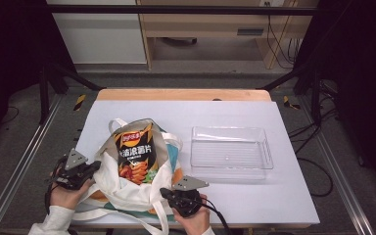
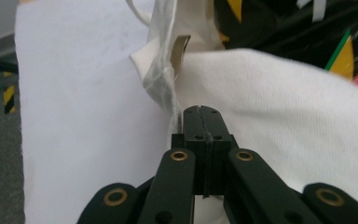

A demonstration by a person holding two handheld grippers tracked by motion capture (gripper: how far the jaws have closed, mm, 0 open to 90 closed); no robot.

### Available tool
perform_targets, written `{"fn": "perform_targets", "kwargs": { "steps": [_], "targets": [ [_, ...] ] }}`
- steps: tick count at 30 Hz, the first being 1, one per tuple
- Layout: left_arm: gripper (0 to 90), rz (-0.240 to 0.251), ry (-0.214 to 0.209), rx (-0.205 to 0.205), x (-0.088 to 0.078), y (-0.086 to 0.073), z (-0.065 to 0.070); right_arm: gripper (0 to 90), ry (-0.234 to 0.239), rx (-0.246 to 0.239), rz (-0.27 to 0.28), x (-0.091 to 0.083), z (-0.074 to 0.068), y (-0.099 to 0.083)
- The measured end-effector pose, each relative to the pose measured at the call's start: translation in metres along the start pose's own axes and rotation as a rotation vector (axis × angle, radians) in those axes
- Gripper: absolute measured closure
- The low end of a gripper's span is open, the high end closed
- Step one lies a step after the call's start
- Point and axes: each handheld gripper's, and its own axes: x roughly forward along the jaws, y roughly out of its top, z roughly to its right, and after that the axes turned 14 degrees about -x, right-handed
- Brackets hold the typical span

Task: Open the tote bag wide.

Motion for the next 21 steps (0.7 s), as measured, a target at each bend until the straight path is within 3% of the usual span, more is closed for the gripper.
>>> {"fn": "perform_targets", "kwargs": {
  "steps": [6,7,11,12,15,21],
  "targets": [
    [90.0,-0.014,-0.005,-0.005,0.002,-0.002,0.000,85.6,-0.027,-0.016,0.033,-0.006,0.004,0.023],
    [90.0,-0.013,-0.005,-0.004,0.003,-0.003,0.000,86.5,-0.075,-0.041,0.050,-0.009,0.008,0.035],
    [90.0,-0.019,-0.008,-0.003,0.002,-0.005,-0.001,90.0,-0.167,-0.063,0.043,-0.008,0.020,0.051],
    [90.0,-0.019,-0.008,-0.003,0.002,-0.005,-0.001,90.0,-0.167,-0.063,0.043,-0.008,0.020,0.051],
    [90.0,-0.031,-0.009,-0.001,0.001,-0.010,-0.003,90.0,-0.207,-0.053,-0.034,-0.002,0.026,0.043],
    [90.0,-0.044,-0.020,-0.014,-0.003,-0.016,-0.002,90.0,-0.219,-0.027,-0.070,0.001,0.024,0.014]
  ]
}}
